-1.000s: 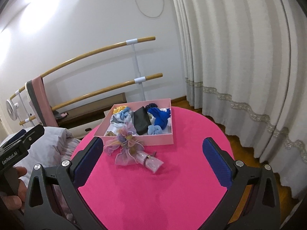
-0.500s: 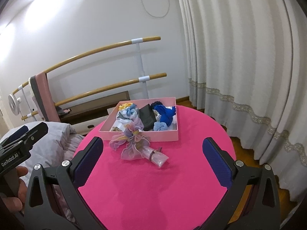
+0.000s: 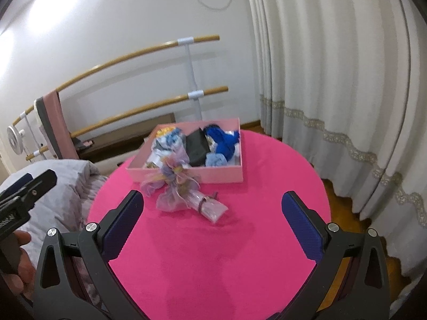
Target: Organize soft objects
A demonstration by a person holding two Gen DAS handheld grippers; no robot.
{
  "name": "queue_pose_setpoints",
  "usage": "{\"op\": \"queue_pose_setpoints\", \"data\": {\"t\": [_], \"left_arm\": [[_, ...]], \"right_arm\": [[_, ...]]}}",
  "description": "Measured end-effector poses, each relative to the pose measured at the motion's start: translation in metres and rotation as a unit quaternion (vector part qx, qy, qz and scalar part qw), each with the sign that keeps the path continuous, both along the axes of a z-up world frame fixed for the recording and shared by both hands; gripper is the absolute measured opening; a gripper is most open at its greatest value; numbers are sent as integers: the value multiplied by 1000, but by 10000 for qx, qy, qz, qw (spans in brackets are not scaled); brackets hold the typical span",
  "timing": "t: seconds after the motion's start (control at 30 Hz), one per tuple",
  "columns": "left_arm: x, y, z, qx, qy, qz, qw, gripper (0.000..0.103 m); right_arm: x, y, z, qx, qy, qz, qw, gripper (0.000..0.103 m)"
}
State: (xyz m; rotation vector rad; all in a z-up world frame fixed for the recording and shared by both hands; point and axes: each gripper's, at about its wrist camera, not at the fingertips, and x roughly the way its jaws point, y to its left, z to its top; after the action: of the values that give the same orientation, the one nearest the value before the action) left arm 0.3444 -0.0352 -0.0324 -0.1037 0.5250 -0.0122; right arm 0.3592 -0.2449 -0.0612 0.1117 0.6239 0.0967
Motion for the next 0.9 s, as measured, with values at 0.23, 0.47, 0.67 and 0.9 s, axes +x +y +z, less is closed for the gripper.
{"op": "queue_pose_setpoints", "data": {"t": [0.23, 0.47, 0.67, 0.9], "left_arm": [[41, -6, -22, 40, 474, -81, 9988, 103], [89, -12, -48, 71, 913, -137, 9957, 103], [131, -22, -74, 143, 1215, -194, 9923, 103], [173, -35, -107, 182, 1498, -270, 9882, 103]], "right_arm": [[41, -1, -54, -117, 737, 171, 9971, 103], [78, 5, -100, -228, 1275, 389, 9908, 103], [106, 12, -128, -295, 1515, 532, 9866, 103], [136, 22, -143, -470, 1630, 680, 9832, 96]]}}
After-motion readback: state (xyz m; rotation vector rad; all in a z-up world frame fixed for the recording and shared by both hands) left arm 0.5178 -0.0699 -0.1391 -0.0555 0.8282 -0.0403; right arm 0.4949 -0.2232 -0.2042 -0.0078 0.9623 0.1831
